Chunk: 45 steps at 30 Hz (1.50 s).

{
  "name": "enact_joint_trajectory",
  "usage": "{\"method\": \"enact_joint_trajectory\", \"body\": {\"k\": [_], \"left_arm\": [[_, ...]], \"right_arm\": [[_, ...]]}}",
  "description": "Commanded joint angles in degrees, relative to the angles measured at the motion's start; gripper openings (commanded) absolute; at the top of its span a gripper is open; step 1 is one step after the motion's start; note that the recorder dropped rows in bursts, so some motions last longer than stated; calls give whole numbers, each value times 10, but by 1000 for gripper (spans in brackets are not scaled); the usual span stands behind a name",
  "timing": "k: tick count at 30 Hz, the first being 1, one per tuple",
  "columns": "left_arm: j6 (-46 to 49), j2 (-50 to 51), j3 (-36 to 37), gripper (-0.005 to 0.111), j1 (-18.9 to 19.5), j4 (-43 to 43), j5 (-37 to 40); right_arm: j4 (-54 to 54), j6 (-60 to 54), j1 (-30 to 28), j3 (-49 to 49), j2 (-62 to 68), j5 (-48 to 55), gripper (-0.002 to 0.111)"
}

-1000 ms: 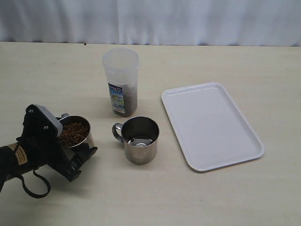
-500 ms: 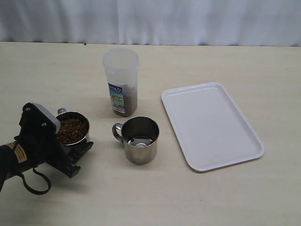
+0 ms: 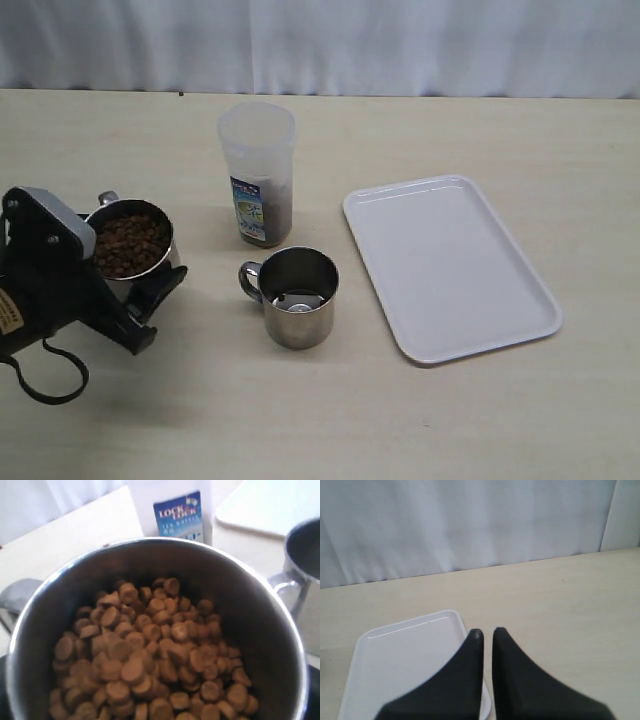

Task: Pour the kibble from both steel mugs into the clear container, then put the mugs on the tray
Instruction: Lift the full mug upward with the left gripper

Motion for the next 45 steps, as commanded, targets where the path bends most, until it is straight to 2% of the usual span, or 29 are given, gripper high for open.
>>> {"method": "enact_joint_trajectory", "body": {"k": [1,6,10,14,18,27,30,33,35,38,41,43,45], "left_arm": [[-83,-69,11,0,1,-6,-2],[-164,-156,11,0,0,-6,98],[-172,-232,11,0,0,-25,197],[-172,-304,5,0,0,-49,260],[-182,-355,-42,0,-7,-46,389],[-164,-367,-102,0,-95,-46,495],[-168,-367,-146,0,-97,-48,549],[-178,-367,-195,0,-97,-50,650],[-180,-367,-214,0,-99,-45,690],[-188,-367,-219,0,-125,-25,704],[-243,-367,-219,0,-151,43,700],[-279,-367,-219,0,-164,93,691],[-309,-367,-219,0,-167,97,662]], "right_arm": [[-6,-2,2,1,-1,-1,5],[-6,-2,2,1,-1,-1,5],[-6,-2,2,1,-1,-1,5],[-6,-2,2,1,-1,-1,5],[-6,-2,2,1,-1,-1,5],[-6,-2,2,1,-1,-1,5],[-6,-2,2,1,-1,-1,5],[-6,-2,2,1,-1,-1,5],[-6,-2,2,1,-1,-1,5],[-6,-2,2,1,-1,-1,5],[-6,-2,2,1,-1,-1,5],[-6,-2,2,1,-1,-1,5],[-6,-2,2,1,-1,-1,5]]}}
